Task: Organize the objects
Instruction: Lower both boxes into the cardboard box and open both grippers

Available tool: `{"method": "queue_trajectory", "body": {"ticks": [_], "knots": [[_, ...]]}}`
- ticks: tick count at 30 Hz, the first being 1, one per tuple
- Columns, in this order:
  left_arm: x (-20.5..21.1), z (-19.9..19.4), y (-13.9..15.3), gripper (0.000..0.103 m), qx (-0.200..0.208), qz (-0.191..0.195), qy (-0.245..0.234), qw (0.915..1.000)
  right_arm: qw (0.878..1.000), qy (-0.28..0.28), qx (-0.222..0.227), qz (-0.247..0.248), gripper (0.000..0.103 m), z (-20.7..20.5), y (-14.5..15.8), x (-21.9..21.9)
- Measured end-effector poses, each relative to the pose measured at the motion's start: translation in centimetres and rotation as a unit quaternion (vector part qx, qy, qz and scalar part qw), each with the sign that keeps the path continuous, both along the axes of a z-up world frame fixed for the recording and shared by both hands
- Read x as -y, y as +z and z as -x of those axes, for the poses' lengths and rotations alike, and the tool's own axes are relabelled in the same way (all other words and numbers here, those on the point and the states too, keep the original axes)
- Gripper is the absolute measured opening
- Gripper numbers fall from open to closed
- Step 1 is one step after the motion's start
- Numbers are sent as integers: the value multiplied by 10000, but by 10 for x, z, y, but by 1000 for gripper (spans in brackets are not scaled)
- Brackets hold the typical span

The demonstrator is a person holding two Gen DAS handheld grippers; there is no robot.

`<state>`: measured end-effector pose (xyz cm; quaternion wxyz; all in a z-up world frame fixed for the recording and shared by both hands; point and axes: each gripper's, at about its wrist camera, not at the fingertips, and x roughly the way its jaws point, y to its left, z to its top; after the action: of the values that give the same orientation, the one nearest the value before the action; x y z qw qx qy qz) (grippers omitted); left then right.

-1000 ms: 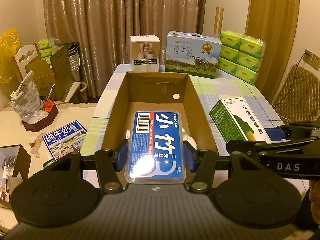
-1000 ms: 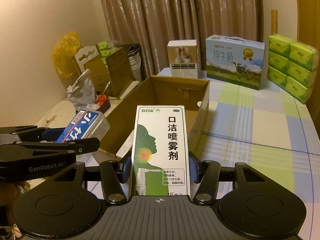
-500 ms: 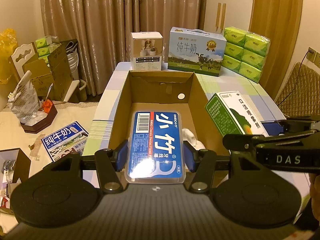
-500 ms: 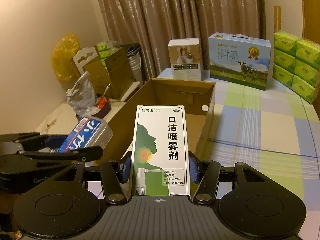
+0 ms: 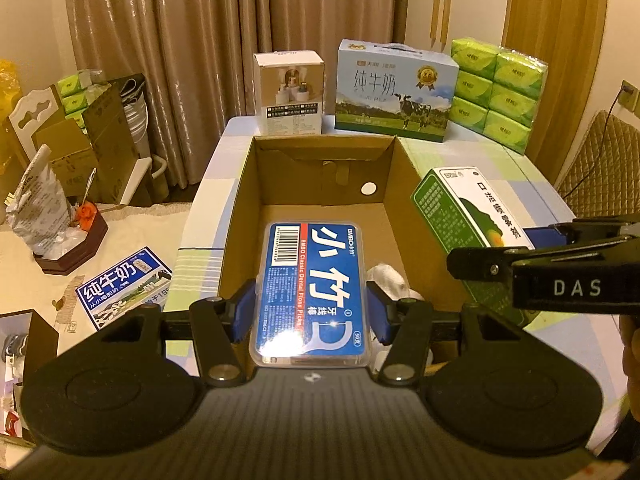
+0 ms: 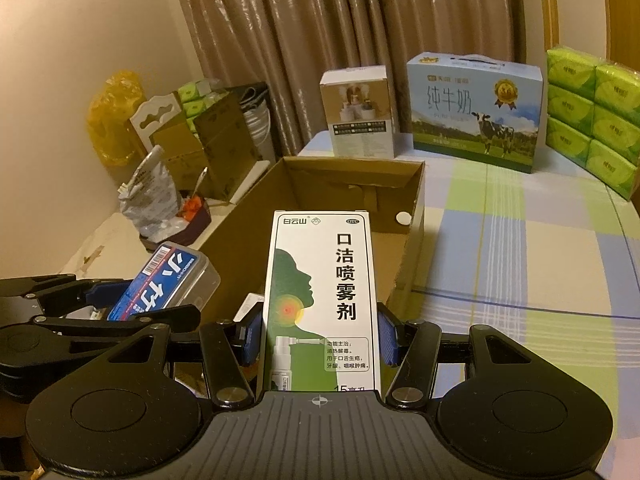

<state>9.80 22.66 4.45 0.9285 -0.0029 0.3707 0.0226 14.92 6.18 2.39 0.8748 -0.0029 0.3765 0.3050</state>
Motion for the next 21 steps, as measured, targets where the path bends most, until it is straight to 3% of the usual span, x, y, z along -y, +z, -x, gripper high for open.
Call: {"method": "queue_trajectory", "body": {"ticks": [21], "knots": [[-11,-51,-31,52,-299,0,-143,9994,9998,-160,-121,7,52,-39,-14,-8]]}}
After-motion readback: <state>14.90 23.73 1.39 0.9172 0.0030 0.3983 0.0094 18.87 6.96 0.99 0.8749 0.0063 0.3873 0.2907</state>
